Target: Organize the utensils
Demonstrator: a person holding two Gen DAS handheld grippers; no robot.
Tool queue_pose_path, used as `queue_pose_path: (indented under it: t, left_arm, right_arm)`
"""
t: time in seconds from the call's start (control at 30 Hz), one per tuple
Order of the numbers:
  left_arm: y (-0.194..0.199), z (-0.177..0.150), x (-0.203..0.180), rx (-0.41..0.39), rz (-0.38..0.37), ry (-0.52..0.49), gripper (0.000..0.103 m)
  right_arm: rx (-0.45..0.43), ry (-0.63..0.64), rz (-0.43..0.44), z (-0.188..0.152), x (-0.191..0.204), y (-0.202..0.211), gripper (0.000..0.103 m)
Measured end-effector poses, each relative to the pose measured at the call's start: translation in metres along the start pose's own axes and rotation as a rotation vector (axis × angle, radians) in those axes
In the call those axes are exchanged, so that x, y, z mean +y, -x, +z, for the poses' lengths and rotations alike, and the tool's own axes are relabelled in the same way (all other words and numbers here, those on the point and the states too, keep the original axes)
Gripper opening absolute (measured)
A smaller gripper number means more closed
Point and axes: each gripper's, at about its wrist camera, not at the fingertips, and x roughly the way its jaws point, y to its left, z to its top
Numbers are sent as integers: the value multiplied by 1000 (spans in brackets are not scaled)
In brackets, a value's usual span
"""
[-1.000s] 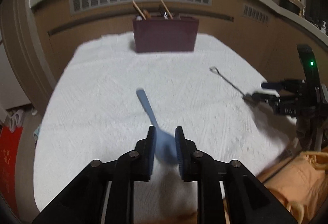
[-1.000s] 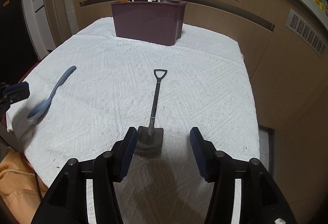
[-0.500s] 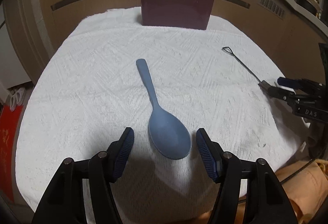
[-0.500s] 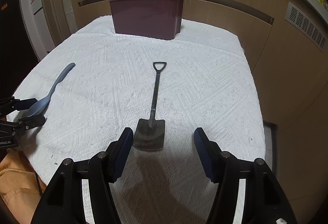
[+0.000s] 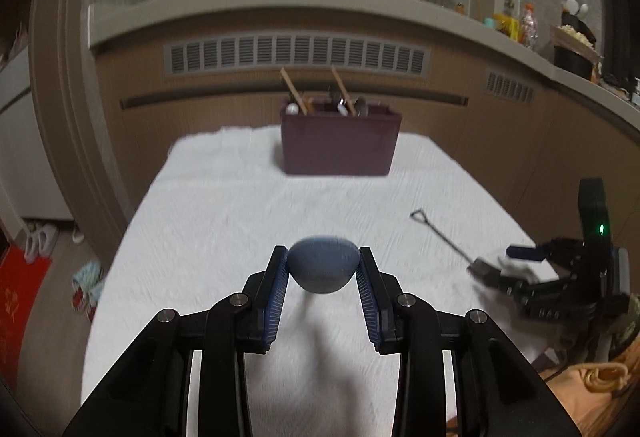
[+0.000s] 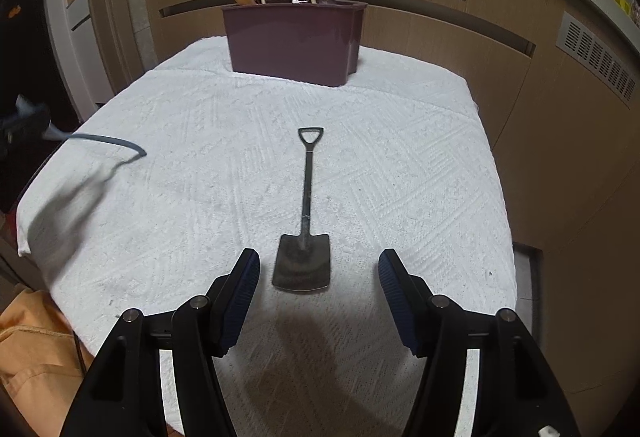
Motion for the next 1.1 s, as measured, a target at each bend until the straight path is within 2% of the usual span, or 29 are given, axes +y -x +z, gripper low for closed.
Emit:
queue_pose_path:
  t: [0.13, 0.23, 0.3, 0.43, 0.5, 0.57, 0.63, 0.73, 0.93, 1.03, 1.1]
  left_arm:
    - [-3, 20, -8, -34, -9, -23, 35]
    - [-4, 30, -14, -57, -27, -32, 35]
    - [-3, 35, -19, -67, -42, -36, 35]
    - [-7, 32, -24, -55, -60, -40, 35]
    - [-10, 29, -24, -36, -62, -38, 35]
    - [-14, 26, -22, -19, -59, -29, 35]
    - [-15, 25, -20, -8, -60, -20, 35]
    - [-15, 24, -16, 0, -57, -10, 35]
    - [-16, 21, -17, 9, -74, 0, 35]
    - [-16, 22, -15, 8, -81, 2, 35]
    - [-16, 25, -14, 6, -87, 5, 35]
  right_arm:
    - [-11, 1, 43, -5, 3, 5, 59]
    - [-31, -50, 64, -8, -1, 7, 59]
    - [-13, -65, 59, -8, -1, 2, 58]
    - [45, -67, 47, -8, 1, -14, 49]
    - [38, -25, 3, -7, 8, -17, 45]
    - [37, 1, -1, -5, 12, -16, 30]
    - [34, 20, -12, -1, 14, -14, 30]
    - [2, 19, 0, 6, 11, 0, 30]
    - [-134, 46, -38, 35, 8, 41, 28]
    - [-177, 37, -49, 52, 4, 50, 9]
    - [-200, 30, -42, 62, 2, 54, 9]
